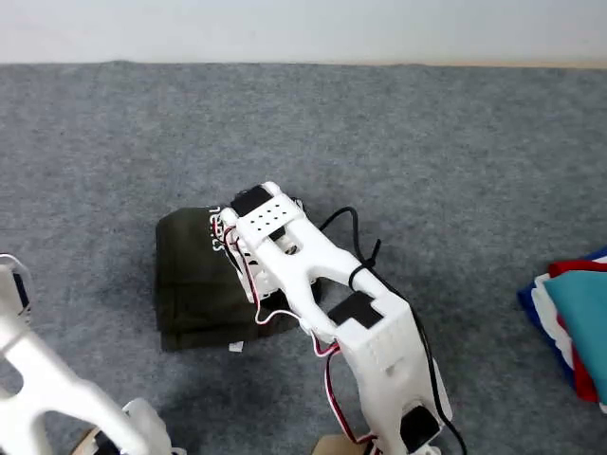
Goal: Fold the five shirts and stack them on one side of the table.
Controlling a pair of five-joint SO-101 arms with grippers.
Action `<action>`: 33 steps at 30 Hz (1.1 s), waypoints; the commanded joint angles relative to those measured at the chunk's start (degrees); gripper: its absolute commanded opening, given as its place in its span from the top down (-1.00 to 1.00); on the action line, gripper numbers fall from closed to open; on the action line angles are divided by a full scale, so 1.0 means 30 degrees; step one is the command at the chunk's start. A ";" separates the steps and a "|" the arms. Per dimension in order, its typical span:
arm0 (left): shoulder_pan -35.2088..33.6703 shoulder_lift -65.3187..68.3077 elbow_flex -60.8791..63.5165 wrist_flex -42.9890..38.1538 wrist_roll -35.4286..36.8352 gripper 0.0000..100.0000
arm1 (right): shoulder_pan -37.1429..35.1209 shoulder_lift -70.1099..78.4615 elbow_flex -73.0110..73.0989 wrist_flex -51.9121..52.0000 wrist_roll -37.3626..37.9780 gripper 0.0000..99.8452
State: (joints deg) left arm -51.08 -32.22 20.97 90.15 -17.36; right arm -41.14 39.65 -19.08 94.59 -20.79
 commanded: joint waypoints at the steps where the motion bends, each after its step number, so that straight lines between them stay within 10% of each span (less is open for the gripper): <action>1: -0.0088 -0.0557 0.0103 -0.0645 -0.0176 1.00 | 0.0542 0.1128 -0.1084 0.0308 -0.0029 1.00; 11: -0.0029 -0.0557 0.0425 -0.0762 -0.0176 1.00 | 0.5143 -0.0630 -0.2755 0.2564 0.3751 0.98; 26: 0.0000 -0.0557 0.0425 -0.0733 -0.0821 1.00 | 1.2938 -0.2242 -0.3663 -0.4498 2.4264 0.98; 33: -0.0117 -0.0557 0.0425 -0.0674 -0.1407 1.00 | 1.3553 -0.1626 -0.3692 -0.7311 2.7194 0.97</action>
State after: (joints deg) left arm -51.08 -32.22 22.73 88.92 -20.88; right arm -1.41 37.10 -26.29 74.46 58.07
